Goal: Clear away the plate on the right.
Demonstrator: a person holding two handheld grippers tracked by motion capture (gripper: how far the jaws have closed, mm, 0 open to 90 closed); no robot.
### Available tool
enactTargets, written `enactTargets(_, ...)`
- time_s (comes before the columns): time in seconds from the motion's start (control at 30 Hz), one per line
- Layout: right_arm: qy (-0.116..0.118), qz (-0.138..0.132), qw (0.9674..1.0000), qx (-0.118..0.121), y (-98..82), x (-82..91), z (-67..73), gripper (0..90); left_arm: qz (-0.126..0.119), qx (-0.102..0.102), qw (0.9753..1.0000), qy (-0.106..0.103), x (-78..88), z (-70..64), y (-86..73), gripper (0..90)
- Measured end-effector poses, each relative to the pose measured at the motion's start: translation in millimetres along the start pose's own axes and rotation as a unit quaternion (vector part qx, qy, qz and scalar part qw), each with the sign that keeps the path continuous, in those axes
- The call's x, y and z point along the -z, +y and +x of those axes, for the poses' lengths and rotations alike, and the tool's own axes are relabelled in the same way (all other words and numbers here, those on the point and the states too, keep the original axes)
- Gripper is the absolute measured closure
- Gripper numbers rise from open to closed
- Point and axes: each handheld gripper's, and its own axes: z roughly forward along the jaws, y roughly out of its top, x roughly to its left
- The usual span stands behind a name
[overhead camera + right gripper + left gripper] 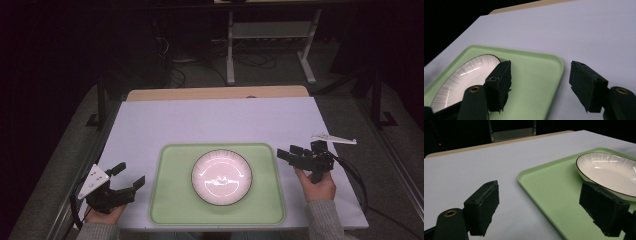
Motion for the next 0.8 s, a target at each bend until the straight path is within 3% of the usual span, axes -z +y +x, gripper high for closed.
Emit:
enactTargets(0.27, -0.007, -0.030, 0.9977, 0.061, 4.4, 17.4, -12.3, 27.5, 0.004, 0.001, 1.0000, 0.001, -1.3, -0.4, -0.6, 15.9)
enactTargets(0.6, -0.025, -0.048, 0.9936, 0.099, -0.8, 37.1, -25.8, 25.1, 0.011, 0.000, 0.9999, 0.000, -3.4, -1.1, -1.4, 15.9)
enactTargets(0.8, -0.032, -0.057, 0.9923, 0.105, -5.6, 48.8, -30.3, 24.5, 0.014, -0.001, 0.9999, 0.000, -3.7, -1.4, -1.5, 15.9)
